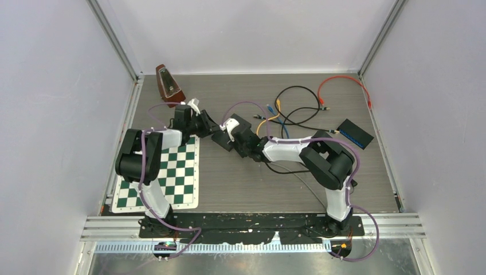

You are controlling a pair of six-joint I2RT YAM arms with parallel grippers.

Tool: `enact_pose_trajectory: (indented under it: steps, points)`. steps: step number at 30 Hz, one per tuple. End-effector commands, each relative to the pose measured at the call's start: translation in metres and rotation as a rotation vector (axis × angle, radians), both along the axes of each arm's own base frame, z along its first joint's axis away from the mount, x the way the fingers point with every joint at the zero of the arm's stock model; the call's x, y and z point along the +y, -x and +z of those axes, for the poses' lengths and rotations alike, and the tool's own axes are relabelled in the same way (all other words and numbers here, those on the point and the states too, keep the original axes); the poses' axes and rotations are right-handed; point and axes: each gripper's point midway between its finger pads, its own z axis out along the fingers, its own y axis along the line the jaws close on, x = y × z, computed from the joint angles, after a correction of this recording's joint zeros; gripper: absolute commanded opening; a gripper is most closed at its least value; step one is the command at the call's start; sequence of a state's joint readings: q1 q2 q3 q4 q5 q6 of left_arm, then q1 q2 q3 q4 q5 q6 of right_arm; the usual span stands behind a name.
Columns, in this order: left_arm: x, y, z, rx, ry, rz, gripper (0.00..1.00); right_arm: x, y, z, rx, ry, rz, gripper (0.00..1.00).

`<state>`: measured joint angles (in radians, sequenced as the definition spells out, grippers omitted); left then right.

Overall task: Insert the plug into the switch port
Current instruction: Insert the connector into the switch port.

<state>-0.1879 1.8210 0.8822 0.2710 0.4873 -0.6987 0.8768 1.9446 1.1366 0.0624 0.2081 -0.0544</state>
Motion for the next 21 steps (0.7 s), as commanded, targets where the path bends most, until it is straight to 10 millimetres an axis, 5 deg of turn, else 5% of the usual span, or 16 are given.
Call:
enact_pose_trajectory:
  steps: [1, 11, 15, 21]
  points:
    - [-0.084, 0.133, 0.009, 0.389, 0.286, -0.374, 0.35, 0.069, -0.066, 0.101, -0.274, -0.385, -0.049, 0.05]
    - [-0.091, 0.146, 0.011, 0.405, 0.322, -0.376, 0.33, 0.086, -0.051, 0.139, -0.323, -0.577, 0.055, 0.05]
    - [-0.096, 0.154, 0.017, 0.403, 0.364, -0.385, 0.32, 0.081, -0.058, 0.145, -0.361, -0.577, 0.046, 0.05]
    - [-0.097, 0.163, 0.017, 0.407, 0.364, -0.407, 0.32, 0.099, -0.054, 0.164, -0.466, -0.548, 0.221, 0.05]
